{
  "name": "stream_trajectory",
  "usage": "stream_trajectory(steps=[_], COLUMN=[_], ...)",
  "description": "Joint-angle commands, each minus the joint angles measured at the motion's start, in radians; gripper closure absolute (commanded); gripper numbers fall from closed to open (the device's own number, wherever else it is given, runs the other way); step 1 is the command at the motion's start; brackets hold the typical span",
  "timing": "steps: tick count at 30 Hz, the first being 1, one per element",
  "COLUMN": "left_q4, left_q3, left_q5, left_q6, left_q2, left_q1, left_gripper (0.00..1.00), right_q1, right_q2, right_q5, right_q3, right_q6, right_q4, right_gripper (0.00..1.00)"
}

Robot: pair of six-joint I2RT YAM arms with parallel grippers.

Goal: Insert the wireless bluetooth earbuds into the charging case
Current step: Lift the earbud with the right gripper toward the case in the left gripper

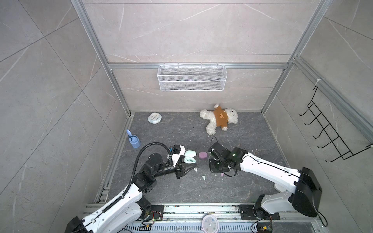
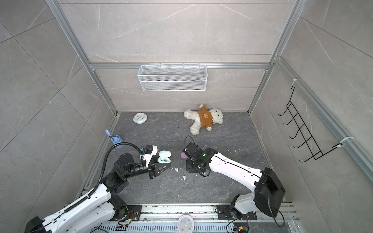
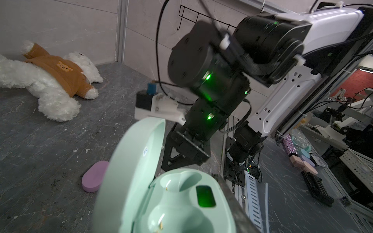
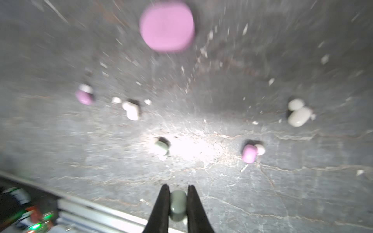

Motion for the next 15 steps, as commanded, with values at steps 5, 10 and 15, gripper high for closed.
stream_trajectory(steps=[5,10,15], left_q4=[0.367,0.466,0.528], left_q3=[0.145,0.259,0.357], left_q5=[0.15,0.263,0.352], left_q6=[-0.016,-0.036,-0.066], left_q2=[0.232,0.379,0.475], left_q1=[0.02,0.023,0.023], left_gripper=[0.83,0.83,0.83], right_q1=[-0.089,-0.122,-0.128], right_q2=[-0.232,-0.298,-0.321], right_q5=[-0.08,-0.178,-0.279], right_q3=[0.143,0.242,0.326], right_q6=[-0.062,-0.102,-0.121], right_q4=[-0.066,-0.063,-0.021], right_gripper=[0.85,0.85,0.86])
